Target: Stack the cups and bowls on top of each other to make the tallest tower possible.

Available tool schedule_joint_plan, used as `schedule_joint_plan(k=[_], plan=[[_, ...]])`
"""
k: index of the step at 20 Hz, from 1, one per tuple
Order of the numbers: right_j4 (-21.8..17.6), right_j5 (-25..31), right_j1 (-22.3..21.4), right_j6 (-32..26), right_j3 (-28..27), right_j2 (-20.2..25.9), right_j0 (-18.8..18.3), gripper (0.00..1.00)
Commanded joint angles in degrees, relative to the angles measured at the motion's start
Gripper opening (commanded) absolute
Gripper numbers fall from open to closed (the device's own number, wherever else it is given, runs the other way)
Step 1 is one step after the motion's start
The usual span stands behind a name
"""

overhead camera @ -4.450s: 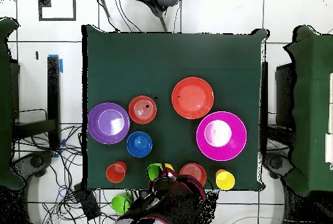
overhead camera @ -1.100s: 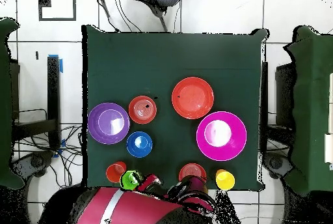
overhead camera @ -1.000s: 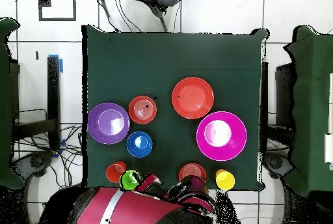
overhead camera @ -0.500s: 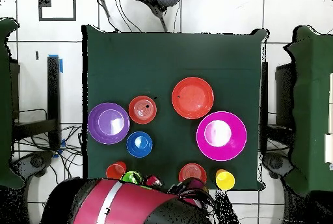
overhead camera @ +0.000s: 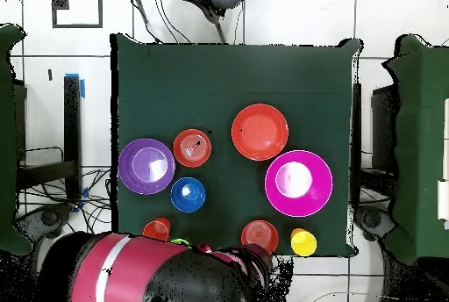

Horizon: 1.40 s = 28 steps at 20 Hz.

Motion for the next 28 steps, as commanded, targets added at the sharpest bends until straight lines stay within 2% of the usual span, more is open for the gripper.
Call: schedule_joint_plan(k=[1,8,15,28], plan=[[5.3,-0.7,3.4,-17.5,-7.2,0.5,2.4,0.00],[10.0,-6.8,6.8,-20.6,-7.6,-2.0,3.0,0.00],[10.5,-12.9,6.8,-17.3,-7.3,-2.8,1.9,0.00],[10.0,-15.6,7.6,-14.0,-8.3,-3.9,2.7,0.00]])
